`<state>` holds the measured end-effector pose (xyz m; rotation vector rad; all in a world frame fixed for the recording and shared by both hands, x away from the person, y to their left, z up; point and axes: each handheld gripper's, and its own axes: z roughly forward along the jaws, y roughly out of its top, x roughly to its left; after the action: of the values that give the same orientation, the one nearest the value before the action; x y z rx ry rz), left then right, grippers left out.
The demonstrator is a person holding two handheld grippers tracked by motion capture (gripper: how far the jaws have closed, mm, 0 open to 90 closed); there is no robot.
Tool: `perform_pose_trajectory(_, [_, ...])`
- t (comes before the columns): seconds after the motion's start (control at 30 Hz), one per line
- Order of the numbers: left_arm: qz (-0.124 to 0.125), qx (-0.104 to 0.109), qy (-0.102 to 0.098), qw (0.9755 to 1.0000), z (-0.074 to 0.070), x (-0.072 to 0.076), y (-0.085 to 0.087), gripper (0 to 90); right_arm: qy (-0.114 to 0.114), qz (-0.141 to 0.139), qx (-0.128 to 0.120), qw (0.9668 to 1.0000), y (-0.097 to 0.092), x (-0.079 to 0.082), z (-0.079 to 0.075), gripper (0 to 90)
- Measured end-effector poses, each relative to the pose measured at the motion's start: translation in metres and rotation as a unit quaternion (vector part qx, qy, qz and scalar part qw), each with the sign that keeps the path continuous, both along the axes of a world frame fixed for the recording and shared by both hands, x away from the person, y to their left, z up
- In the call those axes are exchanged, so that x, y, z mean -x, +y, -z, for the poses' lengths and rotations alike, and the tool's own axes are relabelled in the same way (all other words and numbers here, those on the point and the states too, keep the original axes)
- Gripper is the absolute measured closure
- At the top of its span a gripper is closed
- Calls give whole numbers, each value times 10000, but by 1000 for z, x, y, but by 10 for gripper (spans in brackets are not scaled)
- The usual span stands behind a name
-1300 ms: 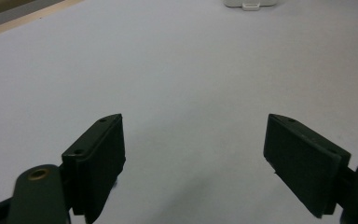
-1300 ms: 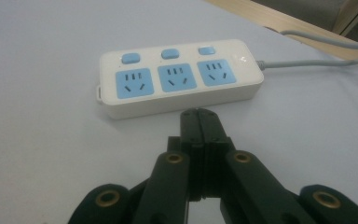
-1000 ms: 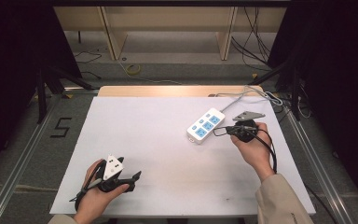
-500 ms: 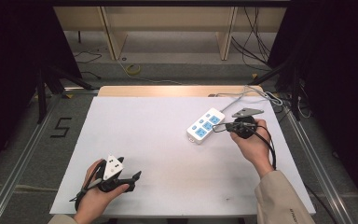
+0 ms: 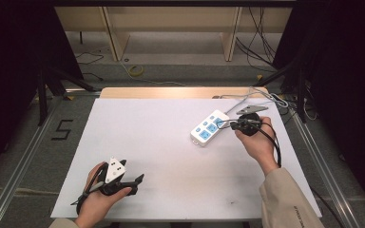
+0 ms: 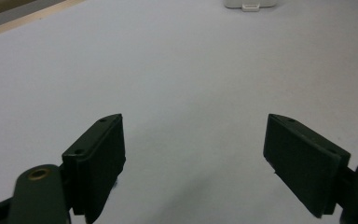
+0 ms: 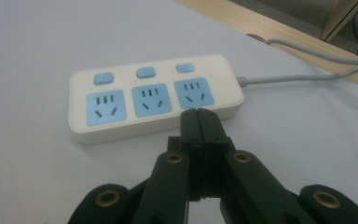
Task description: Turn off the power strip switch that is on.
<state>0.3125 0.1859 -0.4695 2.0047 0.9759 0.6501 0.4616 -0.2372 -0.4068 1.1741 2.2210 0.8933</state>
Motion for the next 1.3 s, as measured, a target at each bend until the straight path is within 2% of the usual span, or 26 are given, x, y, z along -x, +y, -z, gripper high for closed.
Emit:
perform_pose_trajectory(0.43, [5, 2, 1, 10000, 0, 0, 0, 205, 85, -18, 97, 9999, 6, -16, 0, 900])
perform_pose_trajectory(1.3, [7, 14, 3, 10000, 0, 0, 0, 206, 268, 22, 103, 9996, 16, -41, 7, 900])
